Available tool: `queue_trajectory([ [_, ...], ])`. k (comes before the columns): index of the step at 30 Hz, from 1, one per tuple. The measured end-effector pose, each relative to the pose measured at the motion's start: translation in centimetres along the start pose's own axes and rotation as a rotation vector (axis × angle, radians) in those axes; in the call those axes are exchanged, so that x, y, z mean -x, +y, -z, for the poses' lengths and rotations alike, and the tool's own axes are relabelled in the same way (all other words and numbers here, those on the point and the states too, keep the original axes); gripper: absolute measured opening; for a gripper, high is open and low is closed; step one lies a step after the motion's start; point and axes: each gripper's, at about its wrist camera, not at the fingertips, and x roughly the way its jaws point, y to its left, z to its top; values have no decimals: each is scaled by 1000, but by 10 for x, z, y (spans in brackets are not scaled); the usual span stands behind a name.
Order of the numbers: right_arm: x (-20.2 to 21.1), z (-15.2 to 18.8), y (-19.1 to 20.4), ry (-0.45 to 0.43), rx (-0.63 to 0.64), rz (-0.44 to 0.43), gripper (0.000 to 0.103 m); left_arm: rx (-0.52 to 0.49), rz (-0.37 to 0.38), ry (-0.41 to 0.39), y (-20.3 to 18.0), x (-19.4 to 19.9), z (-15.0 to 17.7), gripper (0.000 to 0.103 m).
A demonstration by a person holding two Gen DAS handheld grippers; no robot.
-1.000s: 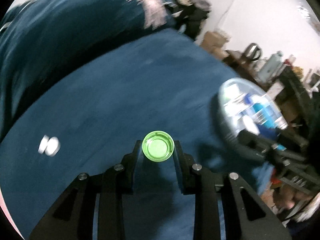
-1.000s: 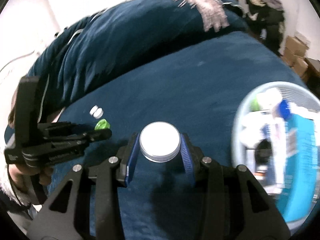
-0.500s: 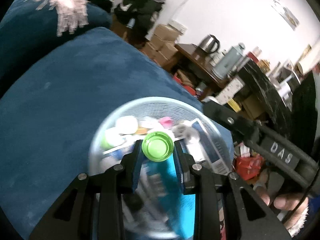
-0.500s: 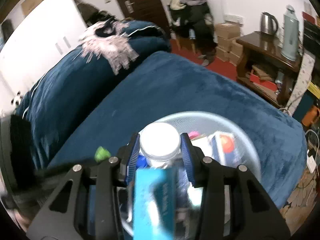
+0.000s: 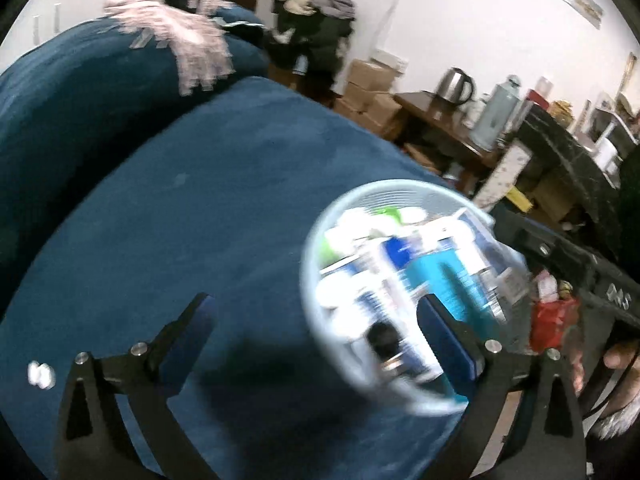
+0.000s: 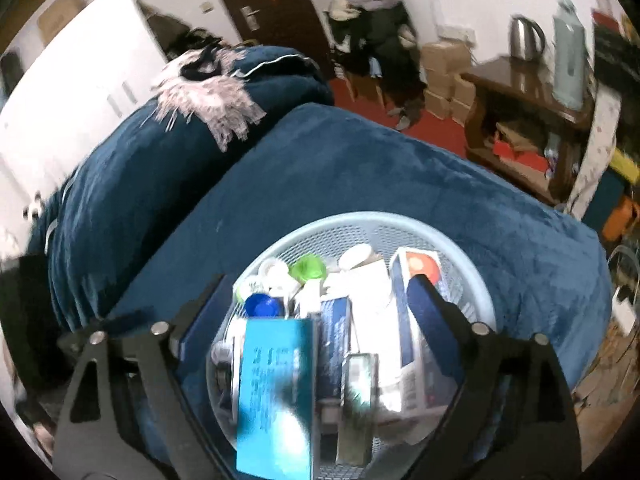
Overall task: Organize objects
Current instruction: 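Carry both caps over the basket and open both grippers to drop them, then move both grippers back to the last two white caps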
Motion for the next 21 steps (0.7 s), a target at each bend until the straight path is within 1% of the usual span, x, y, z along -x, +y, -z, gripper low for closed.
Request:
queue_trajectory([
  [3, 0, 12, 34, 3, 135, -29, 92, 38, -64, -8, 40, 19, 14, 101],
  [5, -4, 23, 68, 18, 239, -63, 92, 84, -98, -11, 68, 32, 24, 102],
  [7, -9, 31, 96, 36, 308, -102, 92, 127, -120, -12, 94, 44, 35, 102],
  [10, -21, 45, 139, 70, 377, -182, 93, 208, -180, -26, 142, 68, 60, 102],
  [13, -44, 65, 188, 136, 441, -253, 93, 270, -259, -24, 185, 82, 89, 102],
  [15, -64, 81, 220, 182, 488, -282, 93, 341, -326, -14, 220, 89, 114, 102],
  [16, -71, 88, 230, 199, 507, -292, 93, 395, -359, -10, 241, 92, 130, 102],
  [18, -95, 107, 262, 247, 572, -323, 93, 476, -391, -8, 269, 96, 151, 102],
  [21, -125, 132, 301, 291, 664, -349, 93, 576, -448, -9, 304, 103, 178, 102],
])
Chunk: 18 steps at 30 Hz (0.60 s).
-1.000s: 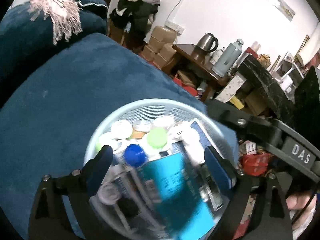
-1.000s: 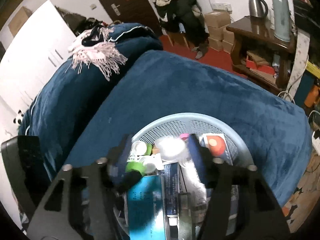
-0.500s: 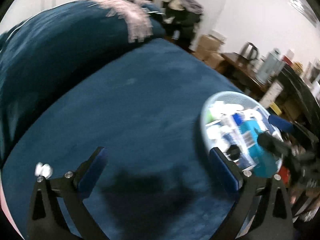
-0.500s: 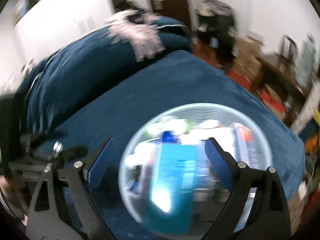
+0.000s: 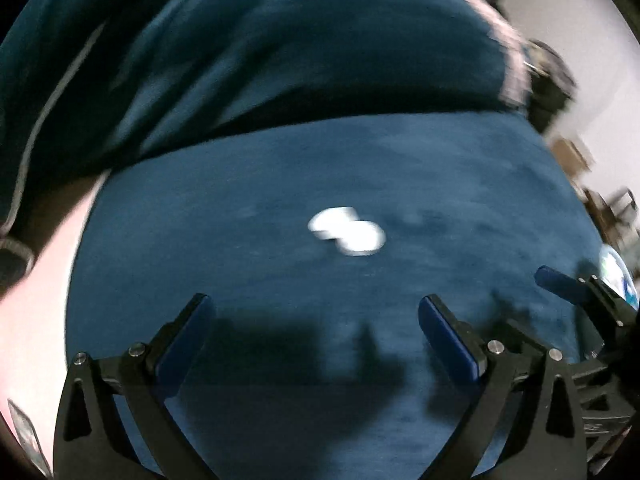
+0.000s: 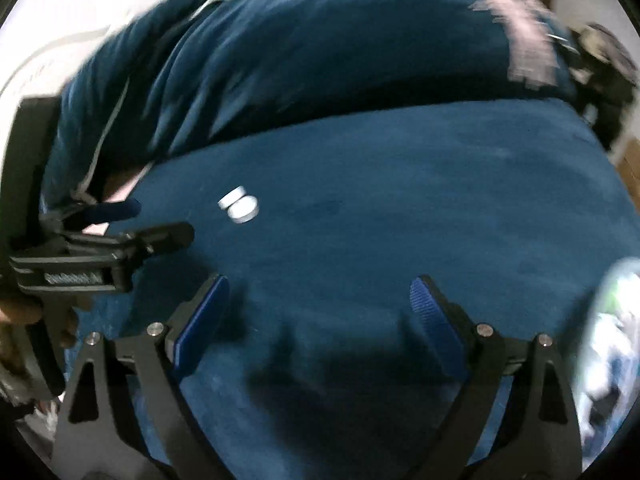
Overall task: Organize objects
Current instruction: 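Move both grippers back to the last two white caps, then grasp a white cap with the right gripper while the left gripper grasps the printed white cap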
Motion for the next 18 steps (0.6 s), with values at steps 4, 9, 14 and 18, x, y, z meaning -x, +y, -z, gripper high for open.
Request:
queue_trajectory([
  [4, -64, -22, 32, 66, 74, -28, 92, 97, -62, -1, 41, -10, 6, 102],
  [9, -112, -43, 50, 116, 96, -34, 89, 183, -68, -9, 66, -23, 7, 102],
  [14, -136, -53, 48, 149, 100, -44, 44, 148, -63, -14, 57, -34, -1, 101],
  [18, -121, -48, 37, 123, 61, -74, 30, 118, -16, -23, 43, -43, -13, 101],
])
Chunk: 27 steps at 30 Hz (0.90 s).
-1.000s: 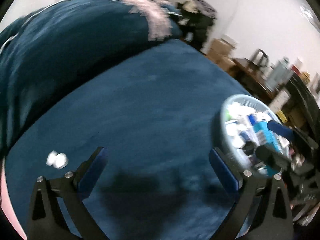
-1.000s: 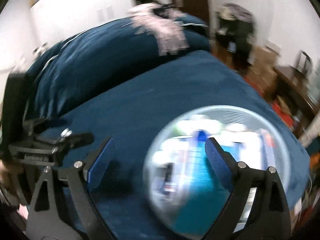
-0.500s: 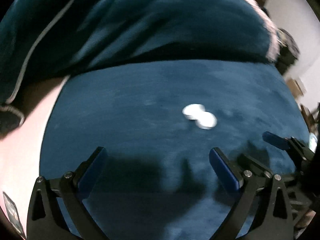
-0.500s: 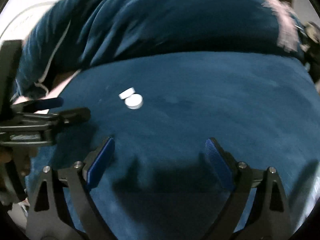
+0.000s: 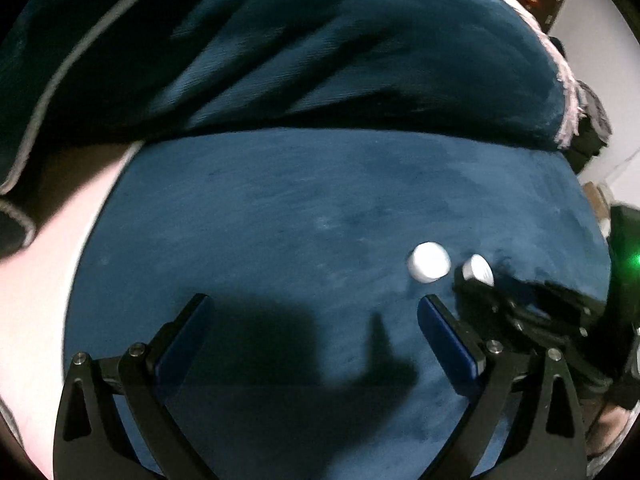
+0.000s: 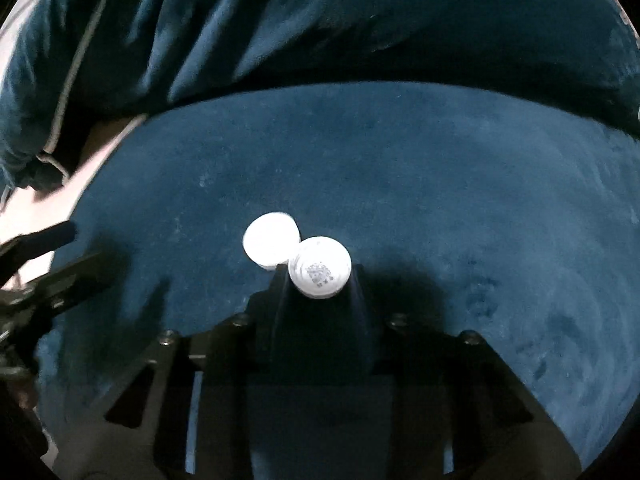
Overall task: Organize objects
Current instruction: 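Grasp a white cap with the right gripper while the left gripper grasps the printed white cap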
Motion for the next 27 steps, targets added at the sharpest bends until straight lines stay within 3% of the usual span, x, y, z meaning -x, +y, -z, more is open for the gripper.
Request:
queue_trajectory([
  [3, 16, 14, -16, -22, -83, 40, 30, -53, 39, 11, -24, -16, -6, 101],
  [9, 31, 33, -31, -43, -158, 53, 30, -180, 46, 59, -66, -60, -13, 86],
  [10, 32, 35, -31, -47, -161, 53, 30, -187, 51, 64, -67, -64, -14, 80],
  [13, 30, 36, -29, -48, -165, 48, 30, -207, 56, 80, -73, -75, -17, 33],
  [14, 30, 36, -29, -49, -161, 48, 30, -210, 55, 76, -74, -73, -18, 30],
  [20, 51, 43, -47, -79, -175, 41, 30, -224, 82, 59, -79, -52, -16, 30],
  [27, 79, 46, -50, -129, -210, 38, 30, -304, 118, 33, -123, -14, -11, 30],
])
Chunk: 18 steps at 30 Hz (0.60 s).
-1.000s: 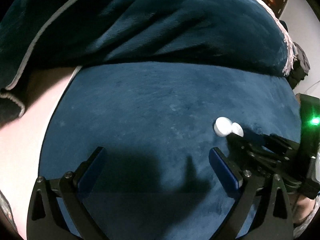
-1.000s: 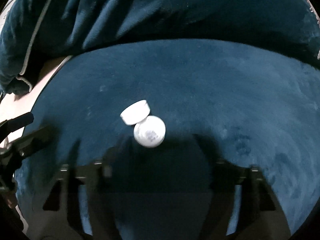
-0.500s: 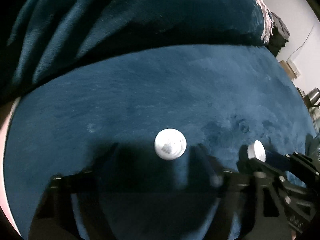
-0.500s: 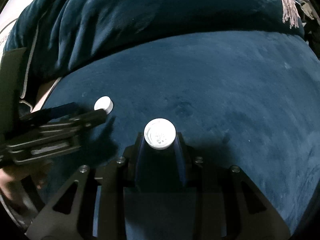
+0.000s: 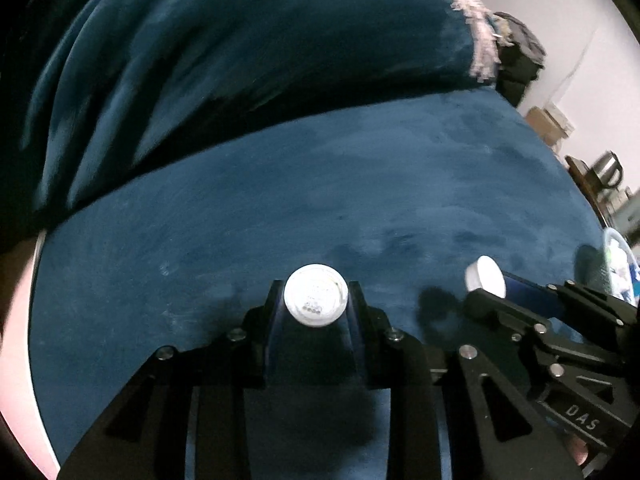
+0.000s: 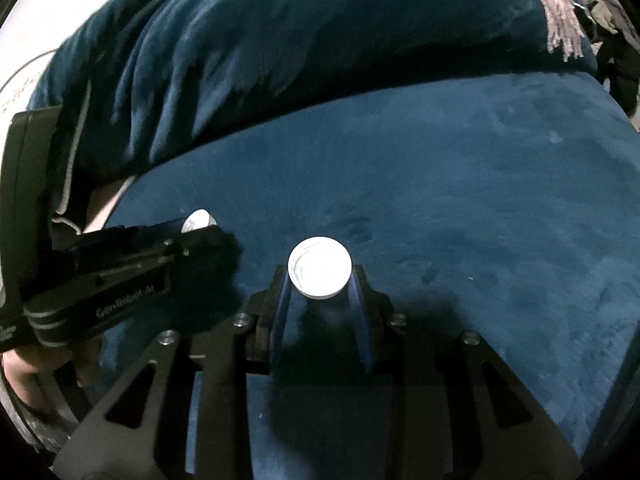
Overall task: Organize objects
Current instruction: 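Grasp a white cap with the right gripper while the left gripper grasps the printed white cap, then carry both white caps over the basket and open both grippers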
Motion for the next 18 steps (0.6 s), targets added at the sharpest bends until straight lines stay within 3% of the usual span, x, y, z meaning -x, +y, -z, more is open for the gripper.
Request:
queue_trajectory([
  [9, 78, 12, -32, -109, -83, 24, 30, -117, 104, -45, -77, 56, -14, 30],
  [12, 115, 19, -50, -158, -113, 68, 30, -193, 176, -52, -126, 69, -21, 30],
  [18, 198, 46, -128, -245, -261, 216, 30, -332, 309, -60, -240, 84, -33, 30],
])
